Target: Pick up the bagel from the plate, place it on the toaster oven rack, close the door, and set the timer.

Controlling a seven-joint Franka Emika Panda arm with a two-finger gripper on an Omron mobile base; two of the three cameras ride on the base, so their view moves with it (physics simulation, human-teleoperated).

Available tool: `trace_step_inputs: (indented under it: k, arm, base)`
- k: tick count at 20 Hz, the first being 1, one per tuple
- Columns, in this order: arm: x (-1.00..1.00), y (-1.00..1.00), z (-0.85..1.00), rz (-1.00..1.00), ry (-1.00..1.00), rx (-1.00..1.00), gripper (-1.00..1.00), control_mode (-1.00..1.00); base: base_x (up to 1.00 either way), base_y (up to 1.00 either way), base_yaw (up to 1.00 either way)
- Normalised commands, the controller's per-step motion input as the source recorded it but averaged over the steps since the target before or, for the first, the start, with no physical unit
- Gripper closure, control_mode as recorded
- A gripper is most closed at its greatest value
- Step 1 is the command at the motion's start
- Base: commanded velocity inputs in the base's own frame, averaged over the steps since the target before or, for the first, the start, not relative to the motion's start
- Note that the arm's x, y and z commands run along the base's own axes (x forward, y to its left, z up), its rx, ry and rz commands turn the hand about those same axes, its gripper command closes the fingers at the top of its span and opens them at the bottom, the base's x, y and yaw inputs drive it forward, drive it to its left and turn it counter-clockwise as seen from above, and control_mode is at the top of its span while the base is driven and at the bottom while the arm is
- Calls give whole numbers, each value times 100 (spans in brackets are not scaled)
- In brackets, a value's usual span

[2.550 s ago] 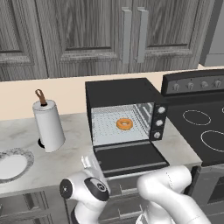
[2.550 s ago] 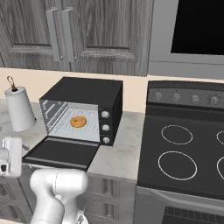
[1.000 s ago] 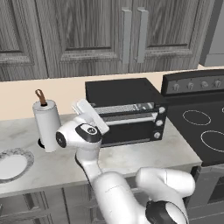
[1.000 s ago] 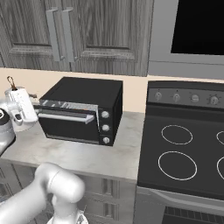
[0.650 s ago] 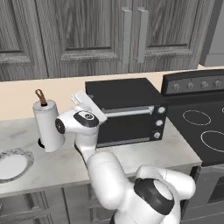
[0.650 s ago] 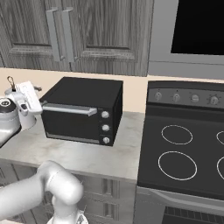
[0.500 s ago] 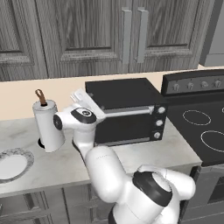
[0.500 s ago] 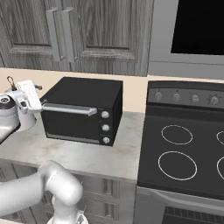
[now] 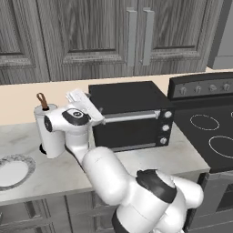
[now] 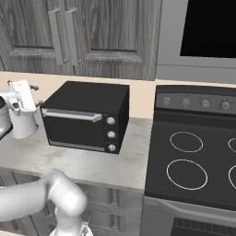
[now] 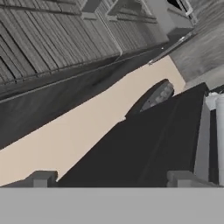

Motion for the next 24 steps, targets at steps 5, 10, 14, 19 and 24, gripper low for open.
trace_step_inputs:
  k: [5,10,14,19,24]
  arm:
    - [-100,-22,57,13,-16,0,-100,-100]
    - [-99,-64,40,10,-1,4,-100,-100]
    - [-81,-99,4,14,12,11,-100,-100]
    - [-42,-100,11,20,30,9,-100,-100]
    - [-9,-100,24,19,44,6,-100,-100]
  base:
    - [0,0,0]
    - [0,0,0]
    - [0,0,0]
    - [0,0,0]
    - [0,0,0]
